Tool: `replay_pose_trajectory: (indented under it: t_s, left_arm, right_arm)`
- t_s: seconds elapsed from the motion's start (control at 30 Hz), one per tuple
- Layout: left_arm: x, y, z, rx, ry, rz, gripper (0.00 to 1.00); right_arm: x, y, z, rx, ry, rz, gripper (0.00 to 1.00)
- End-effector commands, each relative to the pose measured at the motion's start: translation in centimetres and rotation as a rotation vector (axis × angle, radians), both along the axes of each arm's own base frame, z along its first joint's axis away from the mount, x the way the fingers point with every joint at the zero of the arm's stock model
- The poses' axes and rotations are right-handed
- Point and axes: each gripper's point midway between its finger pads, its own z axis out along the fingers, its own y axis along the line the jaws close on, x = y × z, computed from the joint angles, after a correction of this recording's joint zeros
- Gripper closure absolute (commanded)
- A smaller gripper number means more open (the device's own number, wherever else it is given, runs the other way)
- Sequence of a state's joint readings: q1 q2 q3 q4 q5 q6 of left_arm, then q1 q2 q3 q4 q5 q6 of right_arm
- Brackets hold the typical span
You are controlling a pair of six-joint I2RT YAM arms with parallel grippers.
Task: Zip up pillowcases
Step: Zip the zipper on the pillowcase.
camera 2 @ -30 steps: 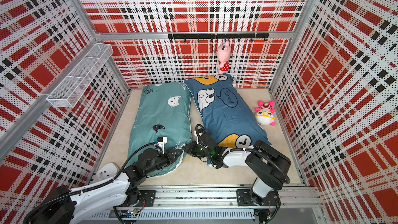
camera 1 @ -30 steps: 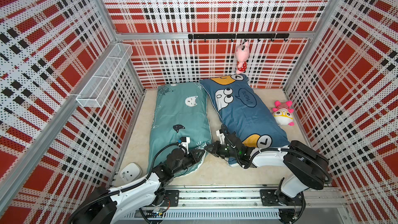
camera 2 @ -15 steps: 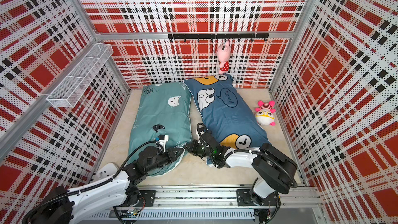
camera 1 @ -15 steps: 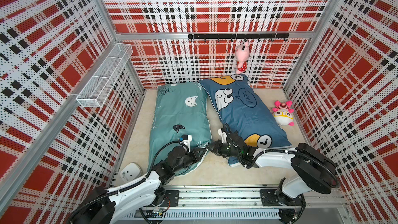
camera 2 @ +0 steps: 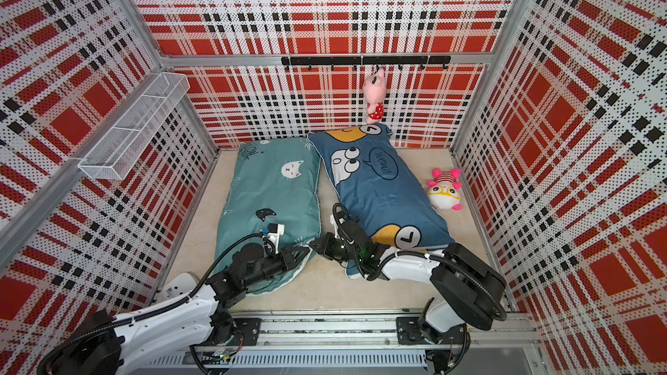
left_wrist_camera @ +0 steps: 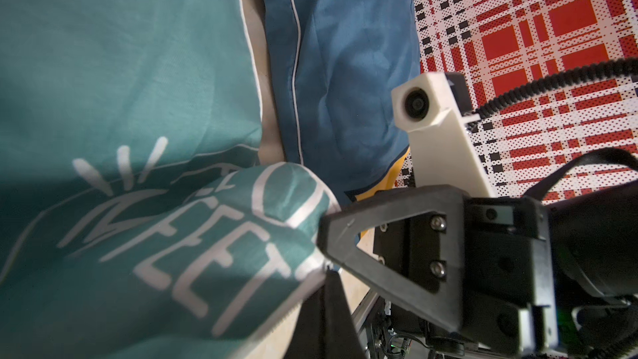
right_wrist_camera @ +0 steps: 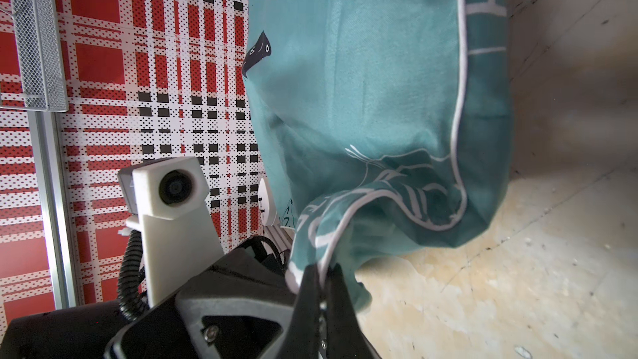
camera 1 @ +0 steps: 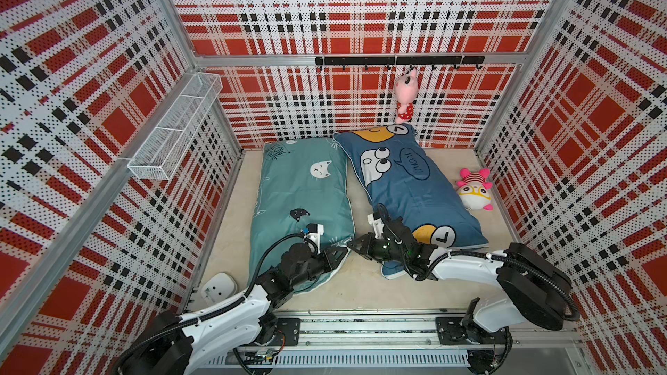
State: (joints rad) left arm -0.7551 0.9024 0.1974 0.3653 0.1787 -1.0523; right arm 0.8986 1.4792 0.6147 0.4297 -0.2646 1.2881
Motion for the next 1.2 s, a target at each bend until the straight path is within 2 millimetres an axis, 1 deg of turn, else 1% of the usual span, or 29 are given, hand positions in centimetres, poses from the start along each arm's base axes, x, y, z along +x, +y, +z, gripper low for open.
replay_pose_trajectory:
  t_s: [0.0,0.07,0.17,0.23,0.3,0.37,0.47,0.67,0.8,0.9,1.07,1.17]
  left_arm:
    - [0.0,-0.3,0.4,-0.026,-0.005,-0.005,1.00]
    - [0.0,-0.9,1.5,-0.058,-0.037,-0.018,1.00]
    - [0.1,-1.4,2.2,-0.084,-0.057,-0.031,1.00]
    - [0.1,-1.5,1.9,-0.082,-0.051,-0.033,0.99]
    - [0.1,-1.5,1.7,-0.087,-0.042,-0.033,0.95]
    - [0.1,-1.5,1.7,-0.097,-0.034,-0.031,0.93]
    - [0.3,-1.4,1.9,-0.105,-0.036,-0.024,0.86]
    - [0.3,-1.4,1.8,-0.104,-0.031,-0.022,0.84]
    - [0.3,-1.4,1.6,-0.101,-0.024,-0.021,0.80]
    - [0.4,-1.3,1.3,-0.095,-0.017,-0.016,0.76]
    - [0.4,-1.3,1.2,-0.090,-0.017,-0.015,0.75]
    - [0.4,-1.3,0.9,-0.079,-0.011,-0.017,0.72]
  right_arm:
    - [1.2,-0.8,0.4,0.003,-0.021,-0.049,1.00]
    - [1.0,-0.6,0.4,0.011,-0.015,-0.041,1.00]
    - [0.6,-0.2,0.2,0.017,-0.005,-0.030,1.00]
    - [0.4,-0.1,0.4,0.025,-0.003,-0.027,1.00]
    - [0.5,-0.1,0.4,0.026,-0.005,-0.028,1.00]
    - [0.4,-0.1,0.5,0.024,-0.006,-0.027,1.00]
    - [0.4,-0.1,0.6,0.024,-0.006,-0.026,1.00]
    - [0.2,0.0,0.4,0.015,-0.004,-0.025,1.00]
    - [0.2,0.0,0.4,0.012,-0.003,-0.028,1.00]
    - [0.1,0.0,0.4,0.012,-0.003,-0.026,1.00]
    - [0.0,0.1,0.5,0.011,-0.004,-0.025,1.00]
    - [0.0,0.1,0.6,0.014,-0.005,-0.028,1.00]
